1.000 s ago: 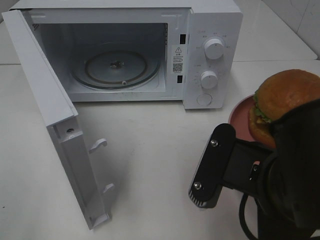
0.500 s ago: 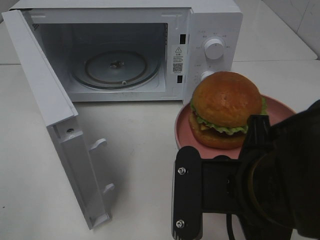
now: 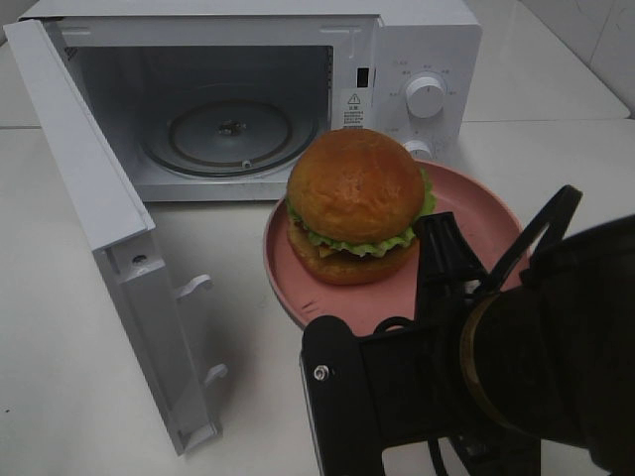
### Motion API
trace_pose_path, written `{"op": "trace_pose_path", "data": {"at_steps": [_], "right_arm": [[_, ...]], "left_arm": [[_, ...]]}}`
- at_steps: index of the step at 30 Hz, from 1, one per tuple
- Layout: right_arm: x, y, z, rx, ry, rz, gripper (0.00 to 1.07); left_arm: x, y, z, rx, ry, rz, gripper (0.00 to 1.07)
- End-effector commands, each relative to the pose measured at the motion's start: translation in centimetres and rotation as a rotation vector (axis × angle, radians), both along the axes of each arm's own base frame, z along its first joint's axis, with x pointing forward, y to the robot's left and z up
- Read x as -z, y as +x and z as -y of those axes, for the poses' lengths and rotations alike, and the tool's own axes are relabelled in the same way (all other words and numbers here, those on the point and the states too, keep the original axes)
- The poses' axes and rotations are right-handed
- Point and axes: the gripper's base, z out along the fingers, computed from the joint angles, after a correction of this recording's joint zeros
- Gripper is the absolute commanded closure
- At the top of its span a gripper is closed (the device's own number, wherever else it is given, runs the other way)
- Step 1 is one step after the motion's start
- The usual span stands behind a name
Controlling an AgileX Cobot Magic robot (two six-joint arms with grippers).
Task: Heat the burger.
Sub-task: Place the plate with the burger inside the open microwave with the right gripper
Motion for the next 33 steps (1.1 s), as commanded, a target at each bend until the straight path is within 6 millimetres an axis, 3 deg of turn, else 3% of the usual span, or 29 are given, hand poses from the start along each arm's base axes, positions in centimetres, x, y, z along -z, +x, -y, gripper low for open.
{"op": "trace_pose_path", "data": {"at_steps": [1,13,25,33], "right_arm": [[-0.4,1.0,0.0,-0.098,-0.012,0.045,1.07],[-0.3,3.8,0.6,-0.256,-0.026,0.025,1.07],[-0.2,7.0,2.6,-0.412,-0.045,-0.011,1.07],[0.0,8.0,3.5,-0.467,-0.044,-0.045,1.07]], "left_arm": [[0.1,-0.3,0.0,0.001,-0.009,0.020,0.06],[0.1,-0.3,0.0,0.001,-0.009,0.020,0.06],[0.1,-0.3,0.0,0.001,-0.009,0.020,0.06],[0.1,-0.3,0.0,0.001,-0.009,0.020,0.06]]}}
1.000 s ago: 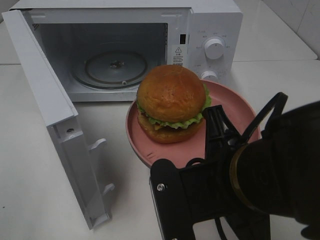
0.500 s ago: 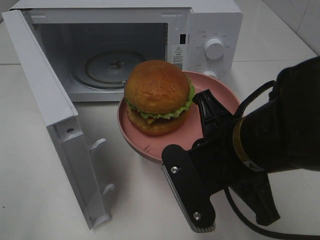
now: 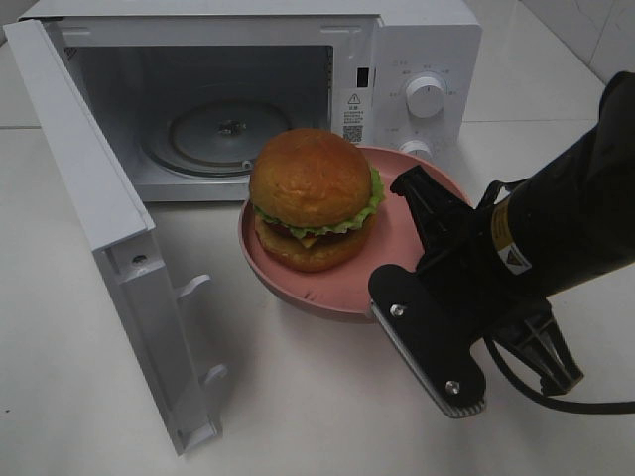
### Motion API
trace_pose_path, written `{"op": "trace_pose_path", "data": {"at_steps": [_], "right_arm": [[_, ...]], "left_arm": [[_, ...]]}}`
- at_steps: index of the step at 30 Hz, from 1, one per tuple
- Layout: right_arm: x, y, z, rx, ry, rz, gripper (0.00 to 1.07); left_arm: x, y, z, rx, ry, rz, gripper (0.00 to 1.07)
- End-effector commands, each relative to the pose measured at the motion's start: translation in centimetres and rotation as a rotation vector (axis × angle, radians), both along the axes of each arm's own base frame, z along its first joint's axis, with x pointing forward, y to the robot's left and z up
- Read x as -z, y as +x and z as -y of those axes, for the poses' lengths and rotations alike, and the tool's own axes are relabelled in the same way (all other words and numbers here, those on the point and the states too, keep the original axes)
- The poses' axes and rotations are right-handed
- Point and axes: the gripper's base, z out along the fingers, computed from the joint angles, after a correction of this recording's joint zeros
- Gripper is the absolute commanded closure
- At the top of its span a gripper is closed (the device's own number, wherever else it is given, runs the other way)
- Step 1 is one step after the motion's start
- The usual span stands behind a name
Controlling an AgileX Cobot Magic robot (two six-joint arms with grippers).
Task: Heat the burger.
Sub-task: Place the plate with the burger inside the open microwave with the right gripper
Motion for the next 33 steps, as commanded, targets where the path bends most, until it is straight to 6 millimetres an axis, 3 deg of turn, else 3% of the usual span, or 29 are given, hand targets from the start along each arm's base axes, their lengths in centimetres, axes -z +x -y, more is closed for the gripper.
{"op": "trace_pose_path", "data": {"at_steps": [1,11,33], "right_arm": [[-0.4,0.8,0.3,-0.056,0.036,0.021,1.07],[-1.3,2.4,0.8,-0.047,0.108,-0.022,1.07],[-0.7,3.9,-0.3,-0.059,0.141,0.025,1.07]], "left_arm": [[0.1,-0.3,0.0,0.001,-0.009,0.020,0.06],[0.1,-0.3,0.0,0.001,-0.009,0.020,0.06],[0.1,-0.3,0.0,0.001,-0.009,0.020,0.06]]}}
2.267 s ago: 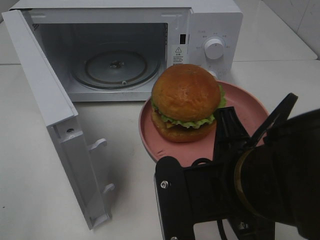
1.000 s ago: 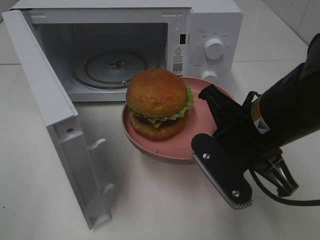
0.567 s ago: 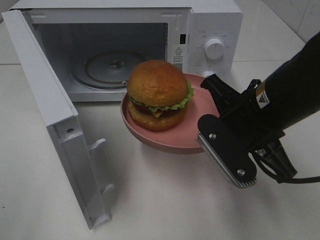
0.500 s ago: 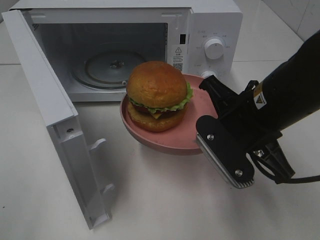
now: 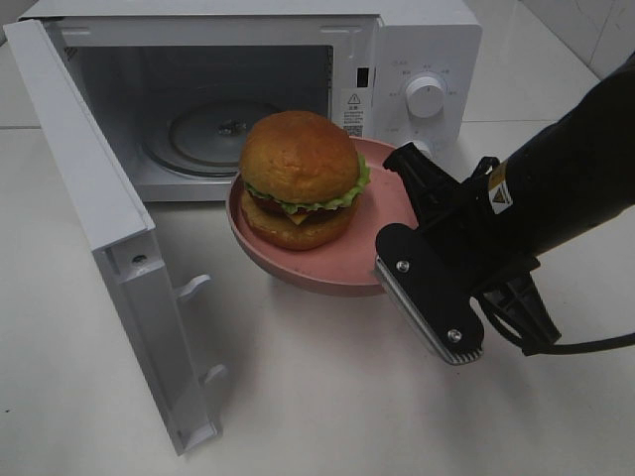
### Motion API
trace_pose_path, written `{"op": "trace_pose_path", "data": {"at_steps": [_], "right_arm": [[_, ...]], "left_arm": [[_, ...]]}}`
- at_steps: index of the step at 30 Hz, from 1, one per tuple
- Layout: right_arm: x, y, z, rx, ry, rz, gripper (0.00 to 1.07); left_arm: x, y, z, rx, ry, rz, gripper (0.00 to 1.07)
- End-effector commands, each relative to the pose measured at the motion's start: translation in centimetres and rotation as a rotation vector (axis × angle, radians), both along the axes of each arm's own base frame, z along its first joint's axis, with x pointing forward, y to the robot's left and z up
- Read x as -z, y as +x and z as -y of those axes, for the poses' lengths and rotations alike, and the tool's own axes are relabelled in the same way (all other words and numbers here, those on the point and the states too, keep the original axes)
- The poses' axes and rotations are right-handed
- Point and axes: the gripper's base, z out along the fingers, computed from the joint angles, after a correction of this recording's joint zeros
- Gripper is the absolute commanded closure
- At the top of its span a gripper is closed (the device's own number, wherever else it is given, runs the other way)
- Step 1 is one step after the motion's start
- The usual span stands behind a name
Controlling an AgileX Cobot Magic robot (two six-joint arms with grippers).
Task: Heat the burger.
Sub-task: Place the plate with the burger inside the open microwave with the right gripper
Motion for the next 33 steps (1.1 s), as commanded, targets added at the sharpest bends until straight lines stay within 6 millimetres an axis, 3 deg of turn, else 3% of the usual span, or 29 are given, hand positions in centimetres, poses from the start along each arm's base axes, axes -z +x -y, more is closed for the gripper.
{"op": "trace_pose_path", "data": {"at_steps": [1,10,12,20,33], "right_arm": [[-0.9,1.1,-0.8,-0.001,0.054,0.060,1.07],[-0.8,2.3,-3.1,-0.021,0.069,0.062,1.07],[-0.8,3.3,-3.9,-0.017,0.073,0.063,1.07],[-1.2,4.6,-5.0,-0.017,0.087,0.081,1.07],[-0.3,7.7,-7.5,0.004,0.075,0.058,1.07]], "left_arm": [[0.1,-0.3,0.0,0.001,-0.009,0.020,0.06],[0.1,-0.3,0.0,0.001,-0.009,0.020,0.06],[0.1,-0.3,0.0,0.001,-0.009,0.020,0.06],[0.1,-0.3,0.0,0.001,-0.009,0.020,0.06],[0.1,-0.3,0.0,0.001,-0.009,0.020,0.06]]}}
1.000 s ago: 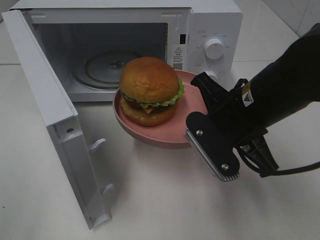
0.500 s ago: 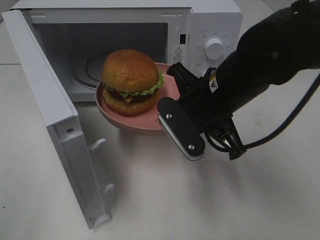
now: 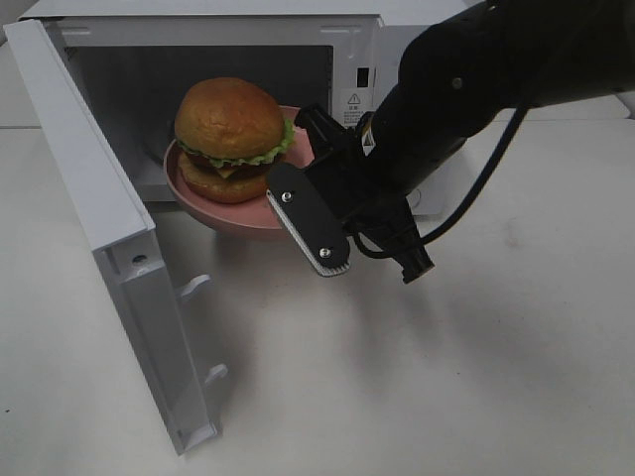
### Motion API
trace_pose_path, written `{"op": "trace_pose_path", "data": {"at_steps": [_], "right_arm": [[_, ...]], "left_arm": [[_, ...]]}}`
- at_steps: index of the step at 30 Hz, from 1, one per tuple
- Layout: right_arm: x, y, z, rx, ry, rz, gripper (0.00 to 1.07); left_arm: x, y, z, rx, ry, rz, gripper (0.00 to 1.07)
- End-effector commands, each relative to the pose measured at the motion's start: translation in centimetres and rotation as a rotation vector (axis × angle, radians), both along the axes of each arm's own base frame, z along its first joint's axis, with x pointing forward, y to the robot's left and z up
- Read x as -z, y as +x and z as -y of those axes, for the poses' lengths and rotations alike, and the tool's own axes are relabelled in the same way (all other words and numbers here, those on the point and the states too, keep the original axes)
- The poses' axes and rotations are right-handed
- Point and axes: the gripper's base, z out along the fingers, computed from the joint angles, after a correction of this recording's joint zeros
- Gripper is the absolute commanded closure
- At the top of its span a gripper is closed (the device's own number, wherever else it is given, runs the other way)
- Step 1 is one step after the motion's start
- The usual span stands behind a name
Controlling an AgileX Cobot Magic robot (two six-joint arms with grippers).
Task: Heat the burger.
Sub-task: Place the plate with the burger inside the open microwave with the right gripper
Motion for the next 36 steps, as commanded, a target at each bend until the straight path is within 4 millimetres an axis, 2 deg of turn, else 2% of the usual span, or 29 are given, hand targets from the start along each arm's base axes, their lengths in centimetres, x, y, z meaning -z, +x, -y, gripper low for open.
{"op": "trace_pose_path", "data": {"at_steps": [1,16,18,27,29,36], "right_arm": [[-0.9,0.8,-0.8,0.014,0.050,0.041,1.07],[-1.0,3.6,-3.0,0.039,0.042,0.030,1.07],[-1.1,4.4,-3.9,0.064,0.047,0.037,1.07],[-0.3,5.9,-5.8,0.084,0.030,0.019,1.07],[-0.1,6.3,-6.8,0.100,0.046,0.018,1.07],[-0.3,7.7,-7.8,0.153,0.057,0.022,1.07]], "left_arm": [[0.1,-0.3,0.0,0.001,-0.009,0.020,0.06],[0.1,-0.3,0.0,0.001,-0.009,0.020,0.06],[0.1,-0.3,0.0,0.001,-0.009,0.020,0.06],[0.1,-0.3,0.0,0.001,-0.009,0.020,0.06],[0.1,-0.3,0.0,0.001,-0.009,0.020,0.06],[0.1,-0.3,0.0,0.001,-0.009,0.020,0.06]]}}
